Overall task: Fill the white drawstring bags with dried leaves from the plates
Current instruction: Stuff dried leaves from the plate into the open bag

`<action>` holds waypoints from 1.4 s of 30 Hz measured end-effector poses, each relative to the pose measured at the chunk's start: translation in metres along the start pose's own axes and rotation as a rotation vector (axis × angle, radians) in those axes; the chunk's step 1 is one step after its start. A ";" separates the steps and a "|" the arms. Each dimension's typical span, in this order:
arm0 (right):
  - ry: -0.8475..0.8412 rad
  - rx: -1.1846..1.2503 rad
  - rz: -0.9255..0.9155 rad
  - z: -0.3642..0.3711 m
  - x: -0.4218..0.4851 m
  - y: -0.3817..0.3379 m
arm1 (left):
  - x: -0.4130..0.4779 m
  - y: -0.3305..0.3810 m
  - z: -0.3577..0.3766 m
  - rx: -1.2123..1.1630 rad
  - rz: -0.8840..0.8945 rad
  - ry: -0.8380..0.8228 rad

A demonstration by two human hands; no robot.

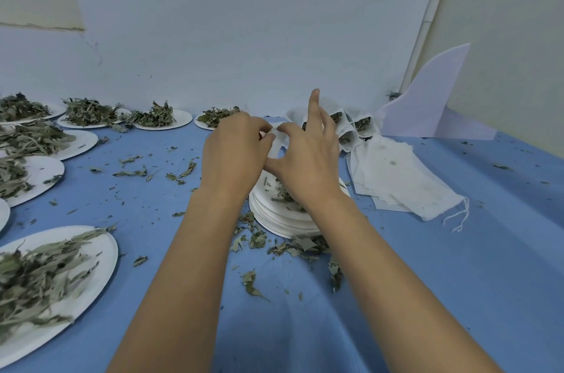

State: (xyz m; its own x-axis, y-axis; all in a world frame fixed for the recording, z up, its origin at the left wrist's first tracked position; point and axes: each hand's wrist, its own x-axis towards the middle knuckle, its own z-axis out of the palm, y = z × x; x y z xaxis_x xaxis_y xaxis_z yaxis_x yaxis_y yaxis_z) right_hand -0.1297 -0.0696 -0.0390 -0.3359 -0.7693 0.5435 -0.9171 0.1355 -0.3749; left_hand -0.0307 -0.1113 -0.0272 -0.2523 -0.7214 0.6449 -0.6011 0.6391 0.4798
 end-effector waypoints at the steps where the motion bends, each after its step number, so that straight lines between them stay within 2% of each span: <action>1: -0.005 0.016 0.000 0.001 0.000 0.001 | -0.001 -0.001 0.002 -0.008 0.001 -0.002; 6: -0.087 0.287 -0.007 -0.003 0.000 0.008 | -0.005 -0.002 0.006 -0.051 0.022 0.075; 10: -0.029 0.582 0.088 -0.024 0.005 0.028 | -0.007 -0.002 0.008 -0.043 -0.005 0.062; 12: -0.075 0.510 0.102 -0.035 0.007 0.040 | -0.007 -0.001 0.009 -0.042 -0.005 0.058; 16: -0.299 0.147 0.004 -0.039 0.001 0.051 | -0.009 -0.001 0.010 -0.027 -0.027 0.068; 19: -0.472 0.054 -0.035 -0.034 -0.007 0.047 | -0.010 -0.002 0.010 -0.013 -0.032 0.098; 23: -0.569 0.023 -0.085 -0.036 -0.007 0.045 | -0.010 -0.003 0.009 -0.029 -0.028 0.120; 29: -0.708 0.136 -0.078 -0.042 0.000 0.058 | -0.010 -0.002 0.010 -0.052 -0.034 0.070; 33: -0.685 0.201 -0.131 -0.036 -0.002 0.069 | -0.012 -0.002 0.014 -0.107 -0.059 0.008; 42: -0.495 0.120 -0.160 -0.026 -0.002 0.075 | -0.015 -0.003 0.020 -0.114 -0.075 -0.054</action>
State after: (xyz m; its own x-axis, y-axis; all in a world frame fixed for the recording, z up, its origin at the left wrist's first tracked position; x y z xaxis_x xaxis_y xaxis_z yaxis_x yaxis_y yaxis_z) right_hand -0.2030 -0.0420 -0.0488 -0.0259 -0.9809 0.1927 -0.9080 -0.0575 -0.4151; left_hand -0.0403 -0.1079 -0.0497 -0.2523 -0.7799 0.5728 -0.5308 0.6065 0.5919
